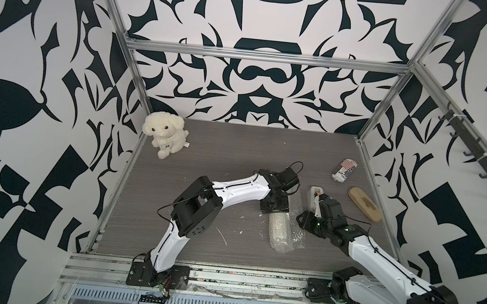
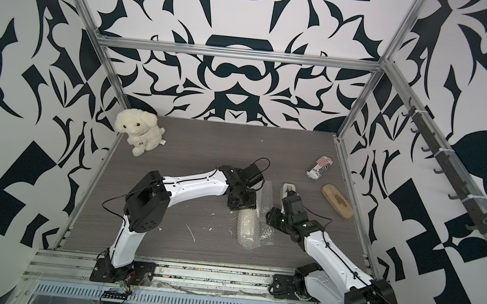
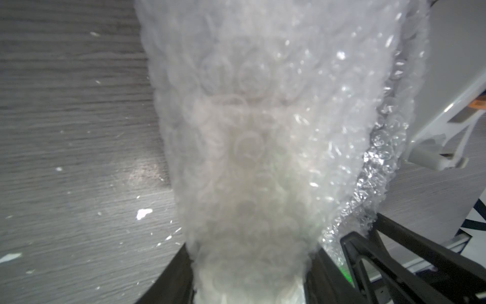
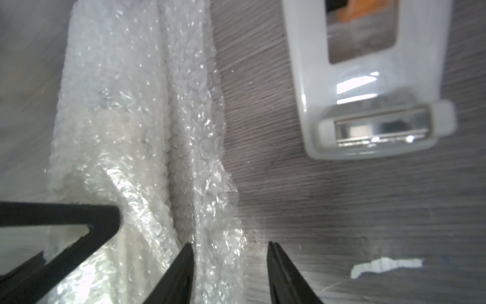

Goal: Wrap vases in bubble wrap
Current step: Wrap the vase in bubble wrap.

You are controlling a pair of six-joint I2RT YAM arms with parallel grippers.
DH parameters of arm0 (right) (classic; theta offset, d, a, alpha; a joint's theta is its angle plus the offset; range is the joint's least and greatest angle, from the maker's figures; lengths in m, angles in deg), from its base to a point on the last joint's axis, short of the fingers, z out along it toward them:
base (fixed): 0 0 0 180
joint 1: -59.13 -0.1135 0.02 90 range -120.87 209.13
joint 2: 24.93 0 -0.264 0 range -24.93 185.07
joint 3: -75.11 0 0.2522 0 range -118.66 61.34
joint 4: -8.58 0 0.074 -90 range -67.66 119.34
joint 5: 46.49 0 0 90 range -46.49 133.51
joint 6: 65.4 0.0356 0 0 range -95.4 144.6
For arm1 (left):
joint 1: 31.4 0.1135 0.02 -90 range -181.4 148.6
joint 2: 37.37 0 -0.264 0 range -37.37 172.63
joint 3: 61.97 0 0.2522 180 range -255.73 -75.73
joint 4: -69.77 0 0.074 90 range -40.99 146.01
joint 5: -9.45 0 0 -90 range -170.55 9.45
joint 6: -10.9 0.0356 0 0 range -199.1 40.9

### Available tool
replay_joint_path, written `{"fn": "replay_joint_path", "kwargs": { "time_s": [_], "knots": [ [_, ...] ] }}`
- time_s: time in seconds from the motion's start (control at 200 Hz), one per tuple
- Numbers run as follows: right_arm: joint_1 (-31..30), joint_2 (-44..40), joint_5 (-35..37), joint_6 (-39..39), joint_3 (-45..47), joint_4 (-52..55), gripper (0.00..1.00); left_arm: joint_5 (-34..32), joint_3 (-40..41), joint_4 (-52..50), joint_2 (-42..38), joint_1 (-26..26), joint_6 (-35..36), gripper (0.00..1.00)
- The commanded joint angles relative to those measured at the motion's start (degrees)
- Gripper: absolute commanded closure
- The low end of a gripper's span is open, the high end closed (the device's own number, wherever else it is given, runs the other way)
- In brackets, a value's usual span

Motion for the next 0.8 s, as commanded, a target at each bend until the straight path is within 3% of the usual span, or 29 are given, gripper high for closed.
{"fn": "replay_joint_path", "kwargs": {
  "time_s": [0.0, 0.095, 0.215, 0.305, 0.36, 0.545, 0.795],
  "knots": [
    [0.3, 1.55, 0.96, -1.97, -1.15, -2.46, 0.49, -7.48, 4.35, -8.77, 5.05, 1.78, 0.63, 0.59],
    [0.3, 5.37, -0.63, -1.81, -1.29, -4.29, 0.54, -7.38, 3.92, -8.84, 5.22, 1.78, 0.69, 0.59],
    [0.3, 8.01, -3.66, -0.05, -0.31, -8.93, 0.7, -7.2, 3.91, -8.59, 5.22, 1.7, 0.62, 0.57],
    [0.32, 8.02, -6.75, 0.31, 0.02, -12.03, 0.93, -7.12, 4.18, -8.09, 5.05, 1.69, 0.64, 0.55],
    [0.25, 7.15, -8.1, 0.48, 0.36, -13.46, 1.0, -6.98, 4.22, -7.82, 4.89, 1.69, 0.61, 0.54],
    [0.28, 2.4, -12.43, 2.09, 2.76, -20.0, 1.0, -6.83, 4.19, -6.8, 4.43, 1.69, 0.16, 0.43],
    [0.19, 1.67, -16.42, 1.72, 4.19, -23.14, 1.0, -6.43, 4.55, -4.28, 3.64, 1.78, -0.54, 0.35]
  ]
}}
